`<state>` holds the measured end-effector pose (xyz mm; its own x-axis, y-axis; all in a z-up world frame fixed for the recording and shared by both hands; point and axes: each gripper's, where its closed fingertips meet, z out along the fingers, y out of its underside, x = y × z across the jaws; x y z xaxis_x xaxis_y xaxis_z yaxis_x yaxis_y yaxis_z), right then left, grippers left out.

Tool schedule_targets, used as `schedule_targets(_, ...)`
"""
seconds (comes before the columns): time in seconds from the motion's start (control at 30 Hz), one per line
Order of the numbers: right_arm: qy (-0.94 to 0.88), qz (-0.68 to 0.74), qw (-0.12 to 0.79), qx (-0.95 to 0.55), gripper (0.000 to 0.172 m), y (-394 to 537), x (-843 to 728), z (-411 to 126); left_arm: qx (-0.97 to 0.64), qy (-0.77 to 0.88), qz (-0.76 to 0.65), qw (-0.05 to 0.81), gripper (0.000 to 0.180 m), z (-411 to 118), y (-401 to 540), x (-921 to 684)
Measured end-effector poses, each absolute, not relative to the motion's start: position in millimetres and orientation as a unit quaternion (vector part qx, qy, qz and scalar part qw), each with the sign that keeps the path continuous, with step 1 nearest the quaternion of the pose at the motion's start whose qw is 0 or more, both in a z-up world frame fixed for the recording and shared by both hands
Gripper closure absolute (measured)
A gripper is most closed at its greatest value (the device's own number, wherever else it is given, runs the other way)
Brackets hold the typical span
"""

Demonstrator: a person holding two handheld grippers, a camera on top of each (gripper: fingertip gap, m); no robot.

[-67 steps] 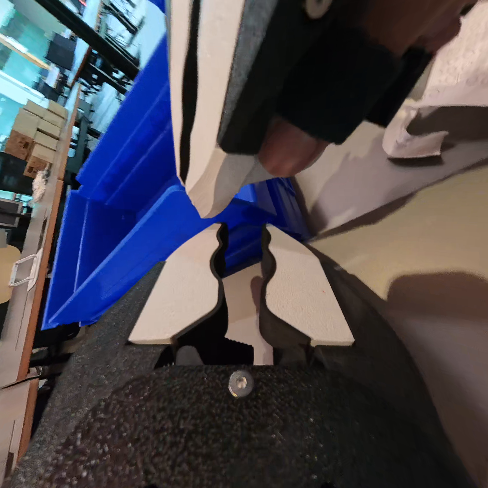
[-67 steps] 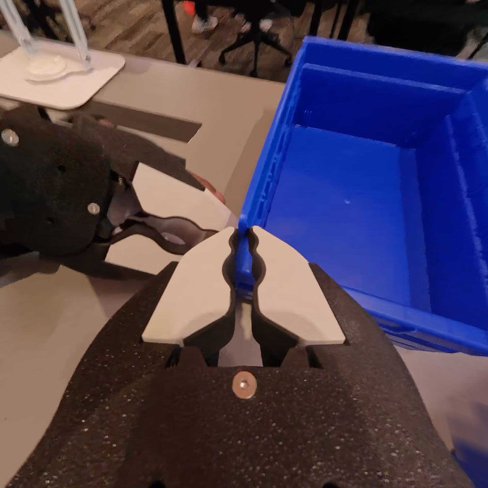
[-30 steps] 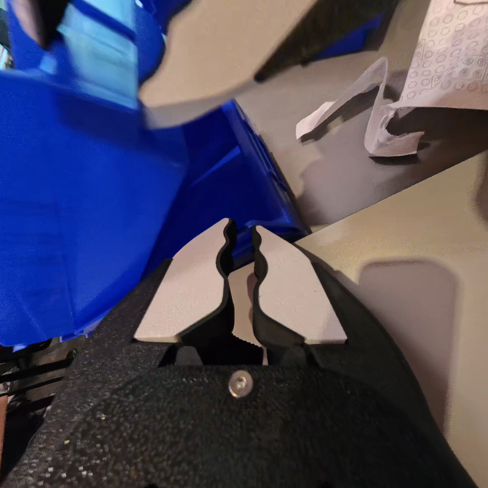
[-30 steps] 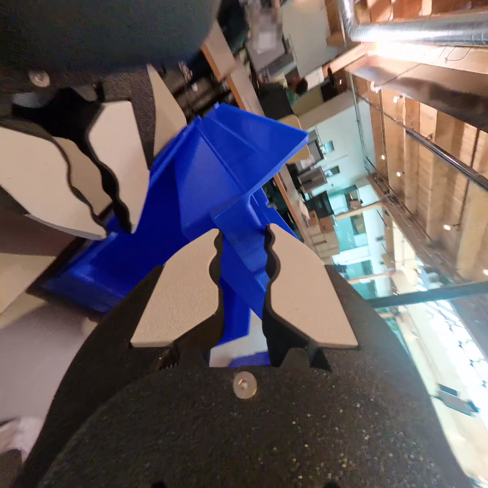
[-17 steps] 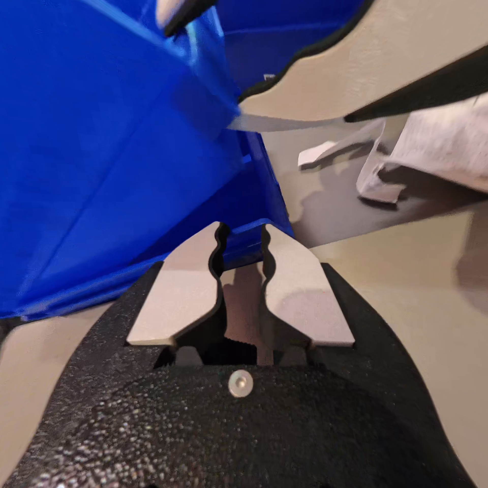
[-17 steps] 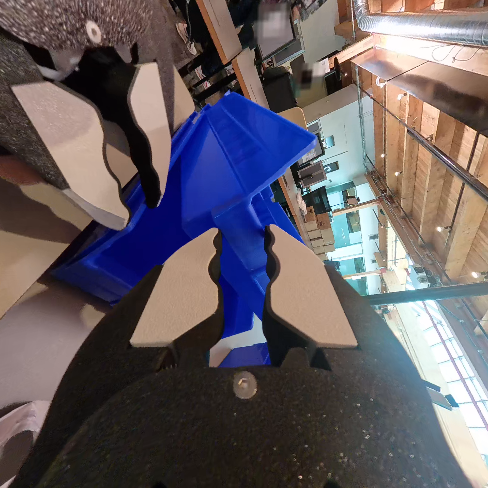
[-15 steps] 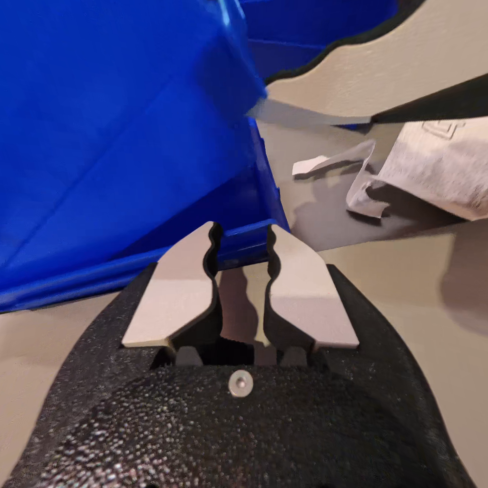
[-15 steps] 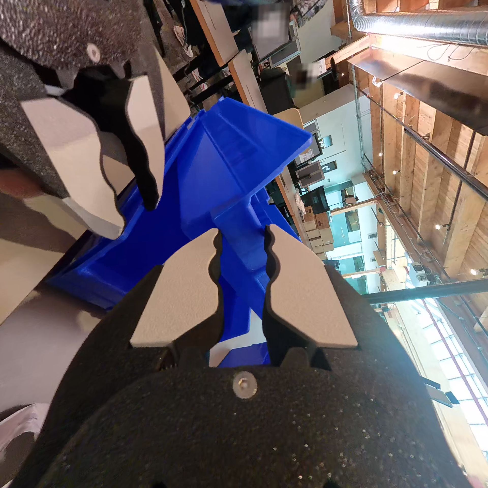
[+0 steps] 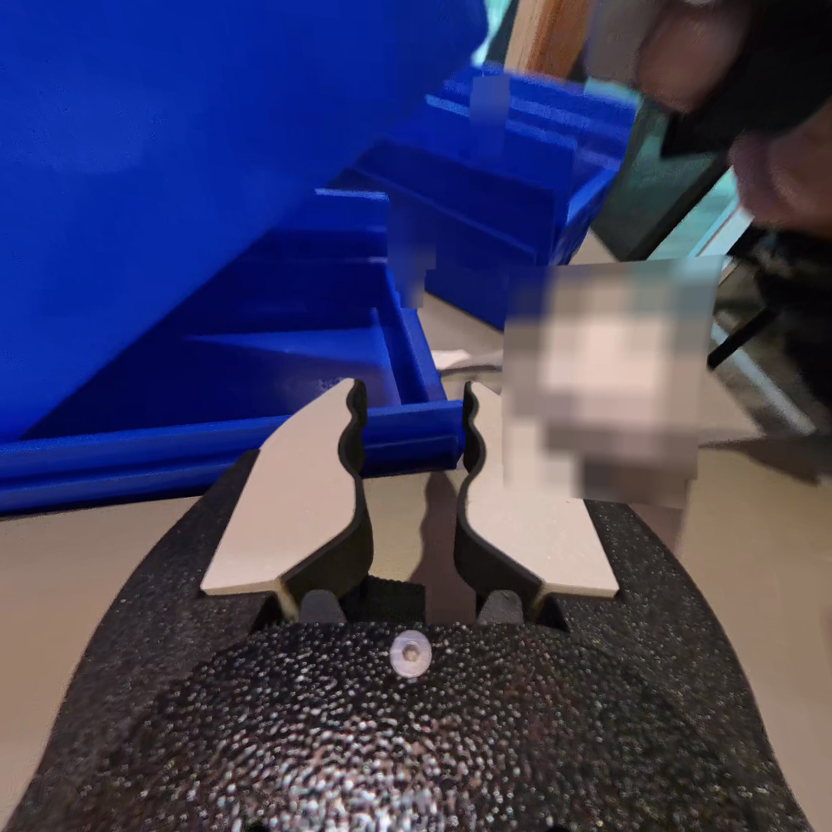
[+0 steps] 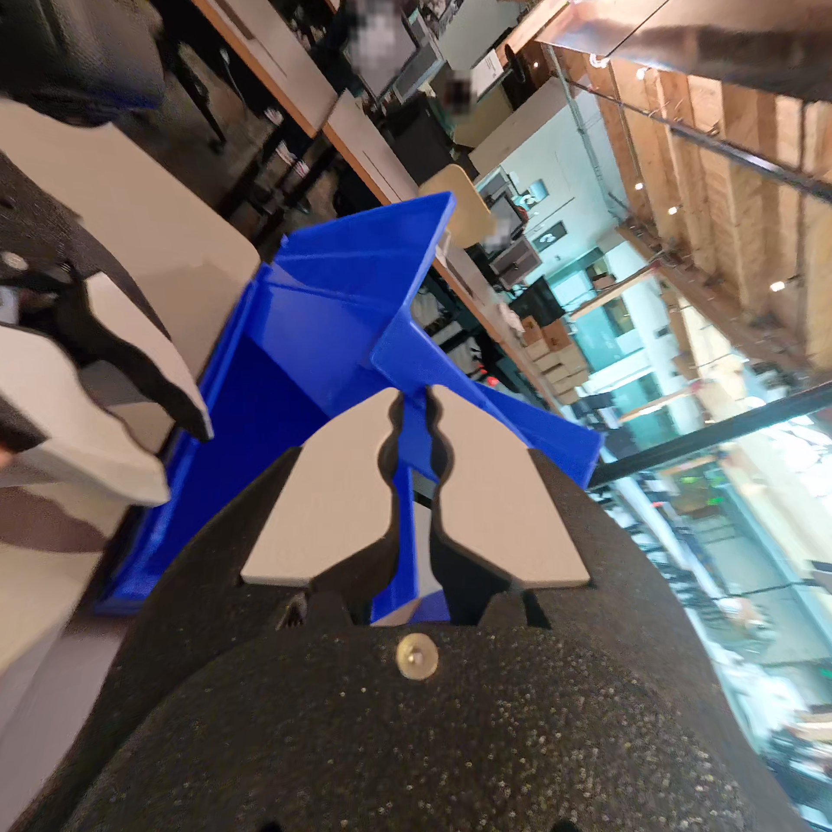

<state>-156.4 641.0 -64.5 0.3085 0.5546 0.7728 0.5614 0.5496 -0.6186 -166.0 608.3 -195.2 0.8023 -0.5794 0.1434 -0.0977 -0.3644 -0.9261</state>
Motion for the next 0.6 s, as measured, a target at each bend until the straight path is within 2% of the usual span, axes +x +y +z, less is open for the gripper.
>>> schedule_targets(0.03,-0.579,0.028,0.657,-0.483,0.172,637.4,-155.4,-59.6,-0.786,0.187,-0.253,0.532,0.140,-188.4,609.2,-170.2)
schedule_targets(0.1,-0.573,0.096,0.666,-0.468,0.172,619.8,-155.1,-45.7,-0.775,0.127,-0.299,0.542,0.139,-177.6,612.8,-179.0)
schedule_targets(0.27,-0.618,0.001,0.639,-0.458,0.172,619.2,-143.7,-64.4,-0.750,0.035,-0.364,0.551,0.139,-168.5,619.9,-189.4)
schedule_targets(0.37,-0.624,0.033,0.601,-0.498,0.172,627.5,-135.1,-80.9,-0.750,0.026,-0.370,0.548,0.140,-170.8,621.0,-189.0)
schedule_targets(0.4,-0.625,0.059,0.573,-0.526,0.167,630.5,-131.3,-88.2,-0.754,0.029,-0.365,0.545,0.140,-172.8,620.9,-188.9)
schedule_targets(0.47,-0.631,0.120,0.498,-0.583,0.148,629.0,-127.3,-109.8,-0.763,0.035,-0.351,0.542,0.140,-176.1,621.0,-189.5)
schedule_targets(0.6,-0.648,0.175,0.382,-0.635,0.127,614.1,-135.3,-158.7,-0.778,0.038,-0.327,0.536,0.140,-184.2,622.2,-193.0)
